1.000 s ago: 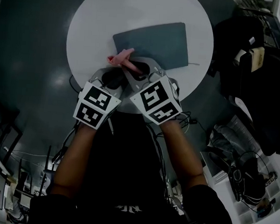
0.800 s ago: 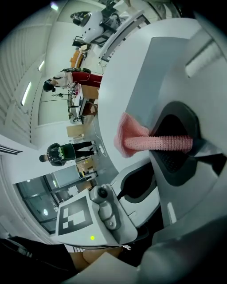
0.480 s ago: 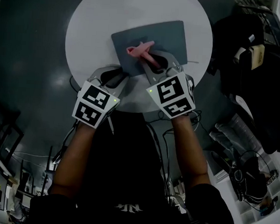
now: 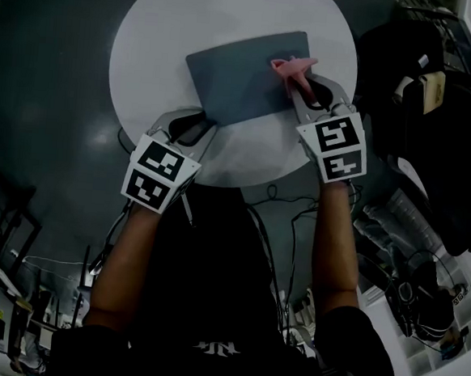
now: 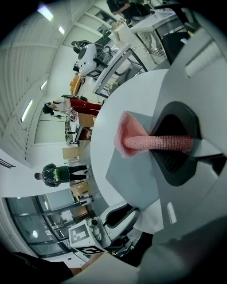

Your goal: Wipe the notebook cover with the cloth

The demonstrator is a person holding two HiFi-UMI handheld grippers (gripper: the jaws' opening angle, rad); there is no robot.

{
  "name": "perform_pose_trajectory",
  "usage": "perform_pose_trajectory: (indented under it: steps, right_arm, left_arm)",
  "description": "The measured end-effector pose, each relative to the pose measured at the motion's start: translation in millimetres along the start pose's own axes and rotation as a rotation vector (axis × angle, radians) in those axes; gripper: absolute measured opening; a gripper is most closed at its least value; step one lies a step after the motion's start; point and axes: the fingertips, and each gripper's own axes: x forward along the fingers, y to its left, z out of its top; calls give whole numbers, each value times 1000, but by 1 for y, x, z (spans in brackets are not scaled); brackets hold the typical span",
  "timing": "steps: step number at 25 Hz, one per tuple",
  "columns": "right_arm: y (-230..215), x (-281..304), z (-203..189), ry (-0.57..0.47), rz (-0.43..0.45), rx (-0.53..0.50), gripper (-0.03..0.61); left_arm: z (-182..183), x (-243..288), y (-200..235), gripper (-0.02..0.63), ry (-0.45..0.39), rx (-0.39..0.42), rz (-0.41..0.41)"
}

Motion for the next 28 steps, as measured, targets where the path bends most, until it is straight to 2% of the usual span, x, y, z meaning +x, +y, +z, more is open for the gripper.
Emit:
perform_pose_trajectory:
  steps: [5, 9, 11, 13, 15, 18, 21, 24, 28]
  right_arm:
    - [-24, -4, -10, 13, -52, 26, 28]
    - [-52, -11, -21, 34, -126, 61, 28]
    - [-54, -19, -18, -4, -129, 80, 26]
    - [-36, -26, -3, -80, -75, 106, 26]
    - [-1, -28, 17, -160, 26, 135, 26]
    - [57, -28, 38, -214, 186, 162, 26]
    - [102, -17, 43, -205, 288, 157, 28]
    - [128, -2, 37, -174, 355, 136, 28]
    - [142, 9, 30, -133, 384, 76, 28]
  left_arm:
    - [-1, 2, 0, 91, -6, 1, 1]
    - [2, 5, -1, 92, -9, 3, 4]
    - [3, 6, -2, 91, -11, 4, 4]
    - [1, 6, -1, 92, -13, 10, 6]
    - [-1, 4, 1, 92, -13, 13, 10]
    - [-2, 0, 1, 92, -13, 14, 11]
    - [-3, -2, 1, 92, -14, 14, 12]
    - [-2, 2, 0, 93, -14, 16, 16]
    - [0, 6, -1, 94, -17, 20, 17]
